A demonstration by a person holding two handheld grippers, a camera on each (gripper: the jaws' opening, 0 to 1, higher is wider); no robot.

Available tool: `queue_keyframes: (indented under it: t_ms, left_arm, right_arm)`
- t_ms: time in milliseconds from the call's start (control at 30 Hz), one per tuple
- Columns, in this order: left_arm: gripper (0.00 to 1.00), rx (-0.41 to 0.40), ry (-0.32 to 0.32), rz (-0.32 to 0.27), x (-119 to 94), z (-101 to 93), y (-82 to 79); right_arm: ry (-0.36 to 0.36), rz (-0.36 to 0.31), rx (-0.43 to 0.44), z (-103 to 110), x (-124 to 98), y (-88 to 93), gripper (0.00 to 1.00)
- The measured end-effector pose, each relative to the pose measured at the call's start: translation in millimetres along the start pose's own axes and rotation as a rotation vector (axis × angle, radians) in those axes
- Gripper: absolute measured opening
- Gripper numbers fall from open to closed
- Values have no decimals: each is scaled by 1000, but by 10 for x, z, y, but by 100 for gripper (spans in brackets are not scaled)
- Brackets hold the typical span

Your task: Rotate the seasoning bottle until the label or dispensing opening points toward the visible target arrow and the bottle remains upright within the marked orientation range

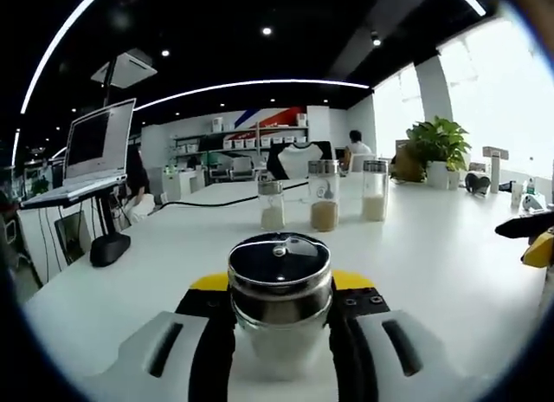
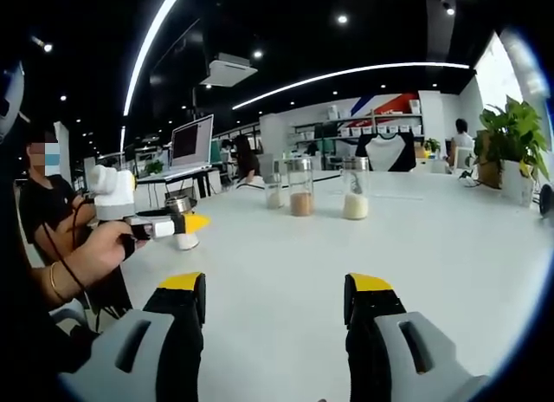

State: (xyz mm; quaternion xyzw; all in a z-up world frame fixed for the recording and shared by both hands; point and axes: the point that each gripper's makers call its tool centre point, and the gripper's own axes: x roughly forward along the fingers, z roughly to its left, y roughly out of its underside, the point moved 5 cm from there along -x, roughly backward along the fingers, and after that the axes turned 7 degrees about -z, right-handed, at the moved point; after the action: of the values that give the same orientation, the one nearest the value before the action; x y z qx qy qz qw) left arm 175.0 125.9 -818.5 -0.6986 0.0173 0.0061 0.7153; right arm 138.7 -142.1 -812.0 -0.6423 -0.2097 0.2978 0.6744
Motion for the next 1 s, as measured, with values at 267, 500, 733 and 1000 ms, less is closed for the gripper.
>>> queue_keyframes:
  t_ms: [267,500,733,1000]
  left_arm:
    - [41,-14,32,-3,-3,-10,1]
    - [41,-22,62,-11,2,1,4]
    - [41,-26,90,-9,12,28,6]
    - [41,-12,205,-8,19,36,4]
  right_arm:
    - [-3,-1,4,14,20,11,64]
    - [-6,2,-1,22,26,8,64]
    - [-3,3,-5,36,24,5,64]
    - [-5,2,-2,66,39,17,64]
